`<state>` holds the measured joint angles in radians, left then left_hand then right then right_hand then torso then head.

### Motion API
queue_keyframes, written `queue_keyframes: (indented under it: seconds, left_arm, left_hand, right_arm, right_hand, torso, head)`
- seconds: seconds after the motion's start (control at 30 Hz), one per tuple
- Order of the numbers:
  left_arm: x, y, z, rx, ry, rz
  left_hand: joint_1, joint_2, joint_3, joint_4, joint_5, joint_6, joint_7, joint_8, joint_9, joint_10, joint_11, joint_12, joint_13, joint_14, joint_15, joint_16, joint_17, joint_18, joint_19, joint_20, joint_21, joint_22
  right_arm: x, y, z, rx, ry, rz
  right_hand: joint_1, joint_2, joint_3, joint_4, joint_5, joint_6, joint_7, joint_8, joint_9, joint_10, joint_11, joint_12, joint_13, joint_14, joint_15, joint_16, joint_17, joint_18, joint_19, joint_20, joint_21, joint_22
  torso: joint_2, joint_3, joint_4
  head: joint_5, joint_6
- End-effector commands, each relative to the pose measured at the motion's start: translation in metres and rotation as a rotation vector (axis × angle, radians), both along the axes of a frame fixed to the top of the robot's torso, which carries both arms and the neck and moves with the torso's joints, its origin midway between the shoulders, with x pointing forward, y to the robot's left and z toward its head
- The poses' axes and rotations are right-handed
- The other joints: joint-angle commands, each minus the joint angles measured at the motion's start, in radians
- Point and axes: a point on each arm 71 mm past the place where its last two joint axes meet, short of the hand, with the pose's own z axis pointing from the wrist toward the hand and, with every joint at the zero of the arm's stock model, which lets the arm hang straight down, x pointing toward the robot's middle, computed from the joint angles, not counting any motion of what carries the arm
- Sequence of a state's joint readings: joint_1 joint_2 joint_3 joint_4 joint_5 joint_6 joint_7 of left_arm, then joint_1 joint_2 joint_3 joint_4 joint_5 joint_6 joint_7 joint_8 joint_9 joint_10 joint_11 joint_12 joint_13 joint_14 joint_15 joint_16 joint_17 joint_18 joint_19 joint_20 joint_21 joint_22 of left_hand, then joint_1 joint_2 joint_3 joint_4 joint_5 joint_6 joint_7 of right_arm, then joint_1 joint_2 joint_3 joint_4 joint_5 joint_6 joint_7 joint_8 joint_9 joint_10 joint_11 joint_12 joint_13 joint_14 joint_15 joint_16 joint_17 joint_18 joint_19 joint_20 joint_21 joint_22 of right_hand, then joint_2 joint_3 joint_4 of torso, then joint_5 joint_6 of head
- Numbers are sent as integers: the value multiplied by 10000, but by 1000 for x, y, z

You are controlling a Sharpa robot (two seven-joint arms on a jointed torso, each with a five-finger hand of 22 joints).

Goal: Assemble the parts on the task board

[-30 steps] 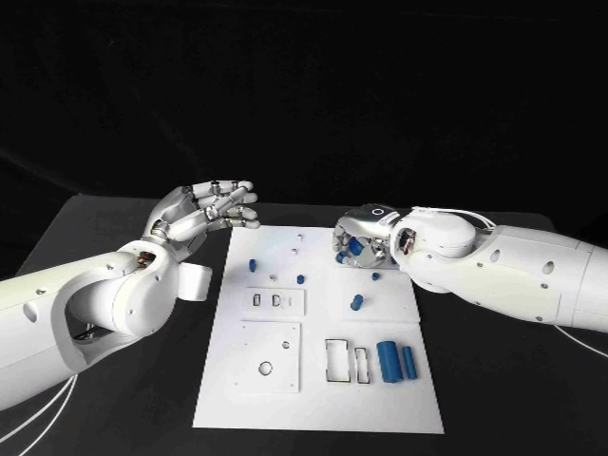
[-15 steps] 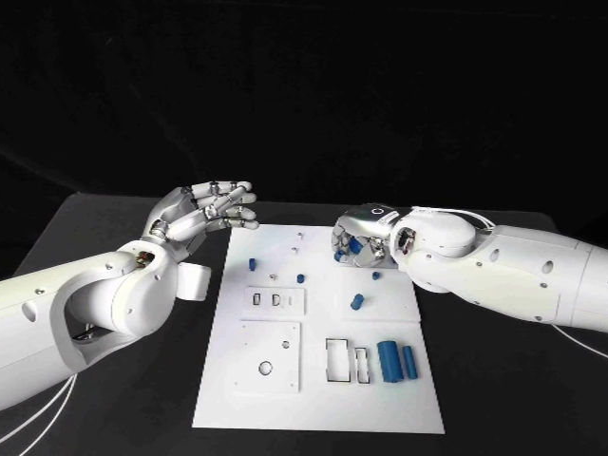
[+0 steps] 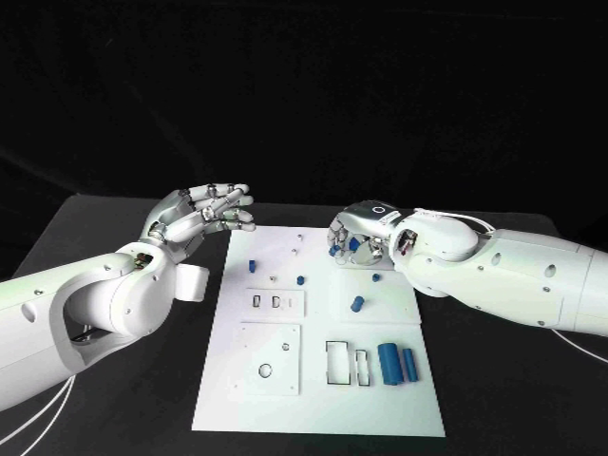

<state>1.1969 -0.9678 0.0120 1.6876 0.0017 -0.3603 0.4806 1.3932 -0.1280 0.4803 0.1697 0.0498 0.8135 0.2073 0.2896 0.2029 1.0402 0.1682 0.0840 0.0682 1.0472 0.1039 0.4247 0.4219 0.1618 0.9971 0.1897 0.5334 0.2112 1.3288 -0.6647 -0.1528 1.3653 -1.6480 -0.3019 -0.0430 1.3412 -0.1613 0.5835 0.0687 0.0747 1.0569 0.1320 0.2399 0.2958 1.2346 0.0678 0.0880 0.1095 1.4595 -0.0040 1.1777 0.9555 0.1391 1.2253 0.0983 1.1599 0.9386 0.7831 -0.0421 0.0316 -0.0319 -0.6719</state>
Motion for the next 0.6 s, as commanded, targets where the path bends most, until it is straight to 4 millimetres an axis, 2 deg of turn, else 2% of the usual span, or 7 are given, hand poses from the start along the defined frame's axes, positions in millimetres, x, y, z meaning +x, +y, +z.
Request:
queue_keyframes:
  seconds: [0.03, 0.2, 0.3, 0.43, 0.47, 0.53, 0.6]
  left_arm:
    - [1, 0, 1, -155, -8, -145]
    - [1, 0, 2, -162, -60, -93]
    - [1, 0, 3, -186, -160, -23]
    - [1, -1, 4, -218, -217, 3]
    - [1, -1, 4, -223, -217, -2]
    - [1, -2, 4, -231, -215, -16]
    - [1, -2, 4, -238, -214, -28]
  left_hand:
    - [-104, 5, 57, -8, 40, -94, 319, -36, 15, -28, 40, -52, 11, 1, -15, 68, 13, 182, -42, -11, 51, 16]
    - [-100, 5, 66, -20, 41, -98, 321, -39, 16, -32, 41, -56, 11, -9, -14, 78, 27, 182, -45, -12, 64, 23]
    - [-85, 12, 89, -43, 42, -93, 322, -37, 20, -25, 40, -56, 15, -38, -13, 87, 46, 180, -57, -13, 83, 32]
    - [-67, 19, 118, -73, 43, -82, 320, -32, 25, -14, 39, -55, 18, -64, -14, 101, 70, 180, -71, -16, 107, 45]
    - [-67, 19, 118, -73, 43, -82, 320, -32, 25, -14, 39, -55, 18, -64, -14, 101, 70, 180, -71, -16, 107, 45]
    - [-64, 24, 134, -86, 42, -75, 319, -28, 29, -6, 38, -54, 20, -79, -14, 110, 84, 179, -80, -16, 122, 52]
    - [-64, 24, 134, -86, 42, -75, 319, -28, 29, -6, 38, -54, 20, -79, -14, 110, 84, 179, -80, -16, 122, 52]
  right_arm:
    - [-1, 3, 8, 632, -686, -245]
    - [3, 10, 14, 987, -1140, -446]
    - [8, 13, 18, 1266, -1447, -614]
    - [13, 18, 21, 1454, -1603, -754]
    - [14, 19, 21, 1462, -1598, -758]
    - [14, 21, 21, 1447, -1560, -745]
    - [15, 25, 21, 1405, -1494, -725]
  right_hand:
    - [-40, 64, 56, 24, 3, 27, 27, 48, 14, 40, 30, 24, 4, -15, -43, 25, -25, -155, 43, 7, 36, 16]
    - [-49, 62, 63, 32, 4, 16, 30, 50, 20, 36, 31, 20, 5, -5, -43, 63, 31, -171, 85, 7, 87, 95]
    - [-57, 20, 76, 30, 4, -31, 43, 48, 38, 36, 32, 14, 10, 17, -42, 128, 111, -199, 169, 6, 189, 250]
    - [-52, 13, 88, 25, 6, -46, 46, 48, 45, 36, 32, 11, 12, 19, -43, 131, 105, -204, 188, 5, 213, 284]
    - [-48, 10, 102, 23, 8, -59, 50, 49, 52, 32, 35, 7, 14, 20, -42, 131, 95, -206, 196, 5, 223, 298]
    - [-48, 10, 102, 23, 8, -59, 50, 49, 52, 32, 35, 7, 14, 20, -42, 131, 95, -206, 196, 5, 223, 298]
    - [-45, 9, 111, 21, 9, -66, 53, 51, 58, 29, 36, 4, 15, 21, -41, 135, 96, -204, 192, 5, 219, 291]
  torso:
    - [3, -1, 4]
    - [38, -10, 44]
    - [42, -27, 67]
    - [54, -57, 80]
    - [61, -42, 75]
    - [76, -52, 90]
    - [79, -45, 75]
  head:
    - [-7, 50]
    - [-17, 104]
    - [-60, 122]
    - [-31, 161]
    - [-21, 162]
    - [-24, 166]
    - [-4, 164]
